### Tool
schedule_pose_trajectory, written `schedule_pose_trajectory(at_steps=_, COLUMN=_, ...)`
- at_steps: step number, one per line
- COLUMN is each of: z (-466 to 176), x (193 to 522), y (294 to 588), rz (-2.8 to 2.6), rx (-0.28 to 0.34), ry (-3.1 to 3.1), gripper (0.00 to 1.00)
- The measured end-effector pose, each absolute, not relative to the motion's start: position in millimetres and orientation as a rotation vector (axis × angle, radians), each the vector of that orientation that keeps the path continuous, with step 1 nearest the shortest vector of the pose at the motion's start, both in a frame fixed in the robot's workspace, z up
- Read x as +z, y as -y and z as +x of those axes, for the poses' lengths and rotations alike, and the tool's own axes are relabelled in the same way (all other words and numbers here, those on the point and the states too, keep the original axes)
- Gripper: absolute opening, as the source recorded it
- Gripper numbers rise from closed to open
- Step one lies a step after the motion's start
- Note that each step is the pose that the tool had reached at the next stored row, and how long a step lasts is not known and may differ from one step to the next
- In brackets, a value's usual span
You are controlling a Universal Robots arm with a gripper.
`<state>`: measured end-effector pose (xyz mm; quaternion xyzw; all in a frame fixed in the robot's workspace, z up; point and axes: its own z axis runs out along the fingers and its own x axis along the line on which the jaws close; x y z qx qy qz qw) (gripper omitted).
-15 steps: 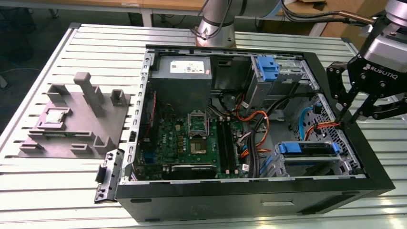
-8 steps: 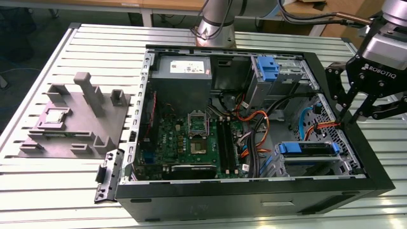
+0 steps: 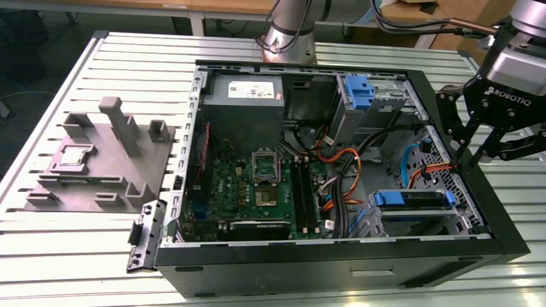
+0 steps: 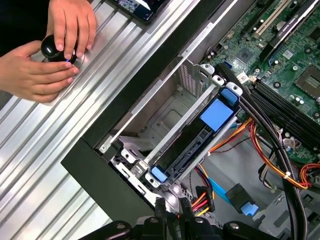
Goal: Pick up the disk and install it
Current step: 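Insert the first disk wire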
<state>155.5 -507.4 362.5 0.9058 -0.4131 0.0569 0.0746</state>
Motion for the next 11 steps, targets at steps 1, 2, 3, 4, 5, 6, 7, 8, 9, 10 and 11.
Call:
schedule_pose_trajectory(at_steps=1, z=155.4, x=362.4, y=507.4, rz=2.719, rx=0.172, ry=1.238, gripper=0.25)
schedule_pose_trajectory(at_steps=2, z=155.4, x=362.3, y=507.4, rz=2.72, rx=0.173, ry=1.237, gripper=0.25)
schedule_pose_trajectory(at_steps=3, z=155.4, x=362.3, y=507.4, rz=2.72, rx=0.173, ry=1.236, gripper=0.25)
schedule_pose_trajectory(at_steps=4, z=155.4, x=362.2, y=507.4, rz=2.72, rx=0.173, ry=1.236, gripper=0.25)
schedule_pose_trajectory(at_steps=5, z=155.4, x=362.2, y=507.4, rz=2.721, rx=0.174, ry=1.236, gripper=0.25)
schedule_pose_trajectory(at_steps=6, z=155.5, x=362.1, y=507.4, rz=2.72, rx=0.174, ry=1.236, gripper=0.25)
schedule_pose_trajectory(at_steps=7, z=155.5, x=362.2, y=507.4, rz=2.72, rx=0.174, ry=1.236, gripper=0.25)
schedule_pose_trajectory(at_steps=8, z=155.4, x=362.1, y=507.4, rz=2.72, rx=0.174, ry=1.236, gripper=0.25)
schedule_pose_trajectory(at_steps=9, z=155.4, x=362.1, y=507.4, rz=2.72, rx=0.174, ry=1.236, gripper=0.25)
schedule_pose_trajectory(at_steps=10, z=155.5, x=362.1, y=507.4, rz=2.72, rx=0.175, ry=1.236, gripper=0.25)
schedule_pose_trajectory(at_steps=11, z=155.5, x=362.1, y=507.3, rz=2.72, rx=0.175, ry=1.235, gripper=0.25)
